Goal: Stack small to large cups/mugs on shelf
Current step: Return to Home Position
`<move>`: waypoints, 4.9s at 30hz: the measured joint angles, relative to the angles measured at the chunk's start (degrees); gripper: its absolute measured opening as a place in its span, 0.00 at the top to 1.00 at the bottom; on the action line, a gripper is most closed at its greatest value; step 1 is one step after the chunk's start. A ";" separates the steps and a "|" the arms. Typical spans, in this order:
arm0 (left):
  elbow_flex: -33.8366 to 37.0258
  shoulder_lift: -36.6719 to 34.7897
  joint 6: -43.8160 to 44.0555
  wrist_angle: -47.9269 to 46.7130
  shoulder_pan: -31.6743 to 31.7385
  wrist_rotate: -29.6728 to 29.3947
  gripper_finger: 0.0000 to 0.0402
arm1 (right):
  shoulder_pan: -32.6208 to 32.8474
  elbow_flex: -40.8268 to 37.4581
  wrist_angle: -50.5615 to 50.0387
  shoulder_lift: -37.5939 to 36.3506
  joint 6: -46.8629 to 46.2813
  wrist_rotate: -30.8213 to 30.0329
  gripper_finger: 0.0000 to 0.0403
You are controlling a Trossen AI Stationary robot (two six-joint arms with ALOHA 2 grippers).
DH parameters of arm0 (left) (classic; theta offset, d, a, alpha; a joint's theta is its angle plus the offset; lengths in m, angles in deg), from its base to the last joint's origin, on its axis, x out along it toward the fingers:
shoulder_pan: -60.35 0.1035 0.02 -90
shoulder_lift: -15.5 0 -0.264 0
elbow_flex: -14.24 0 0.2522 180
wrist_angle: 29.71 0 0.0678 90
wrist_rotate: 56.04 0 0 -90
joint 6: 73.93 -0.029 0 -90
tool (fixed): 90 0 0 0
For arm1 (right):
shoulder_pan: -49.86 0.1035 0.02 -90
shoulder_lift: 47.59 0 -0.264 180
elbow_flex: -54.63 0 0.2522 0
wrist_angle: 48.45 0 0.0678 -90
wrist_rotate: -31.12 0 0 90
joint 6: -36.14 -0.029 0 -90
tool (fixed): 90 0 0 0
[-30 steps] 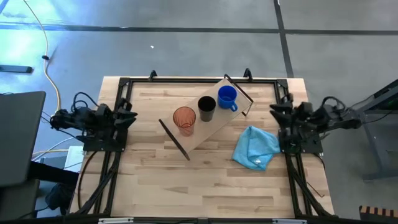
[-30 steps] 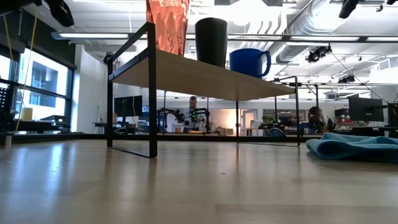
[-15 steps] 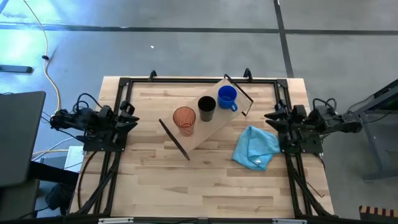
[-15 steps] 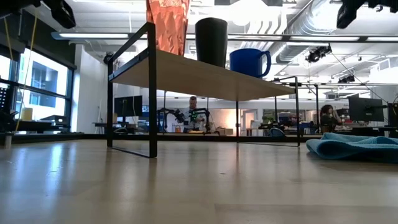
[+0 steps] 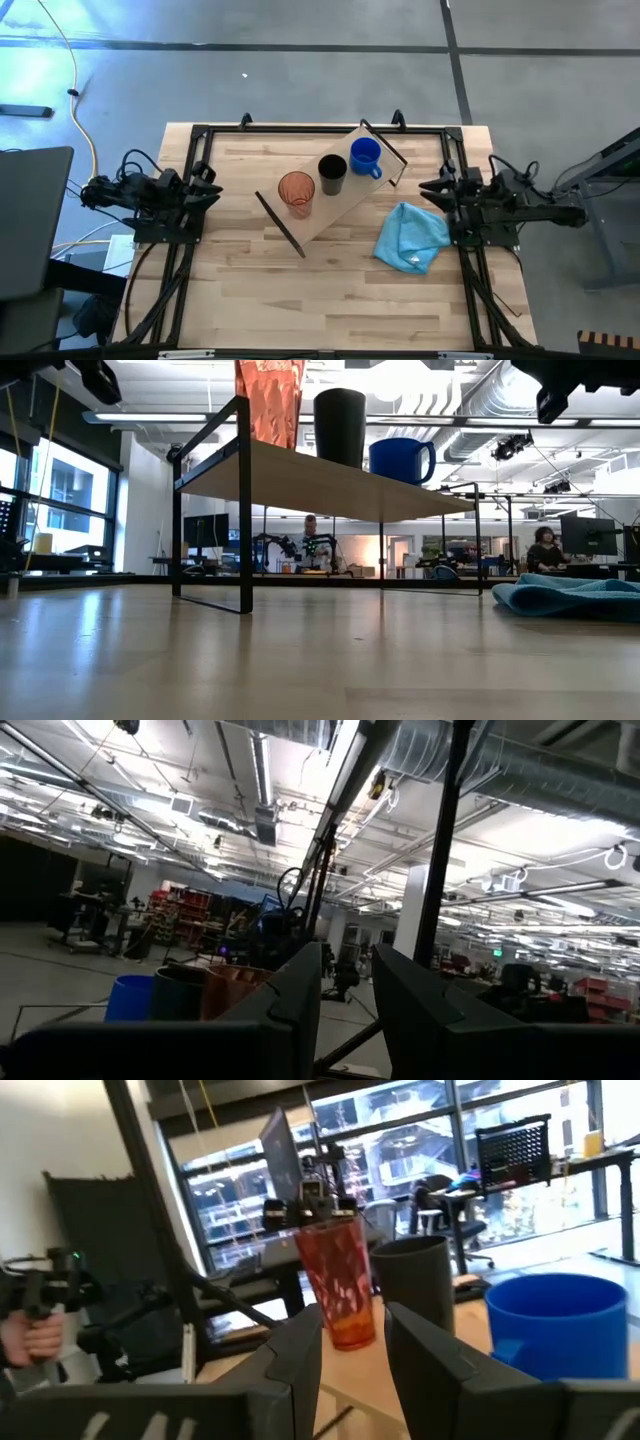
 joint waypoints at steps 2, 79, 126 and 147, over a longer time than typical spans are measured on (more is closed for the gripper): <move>0.00 0.00 0.00 -0.10 0.00 -0.22 0.79 | -0.47 -0.06 -0.73 -0.01 0.43 -0.56 0.74; 10.14 0.12 -3.62 19.77 0.07 9.92 0.79 | -1.18 -19.26 21.94 -6.44 -1.79 -16.68 0.74; 10.08 14.12 7.20 18.48 12.83 15.26 0.79 | -1.19 -19.28 19.47 -6.44 -2.78 -18.04 0.74; 10.09 -0.03 4.17 6.85 12.37 14.37 0.79 | -1.20 -16.92 20.49 -6.46 0.48 -15.90 0.74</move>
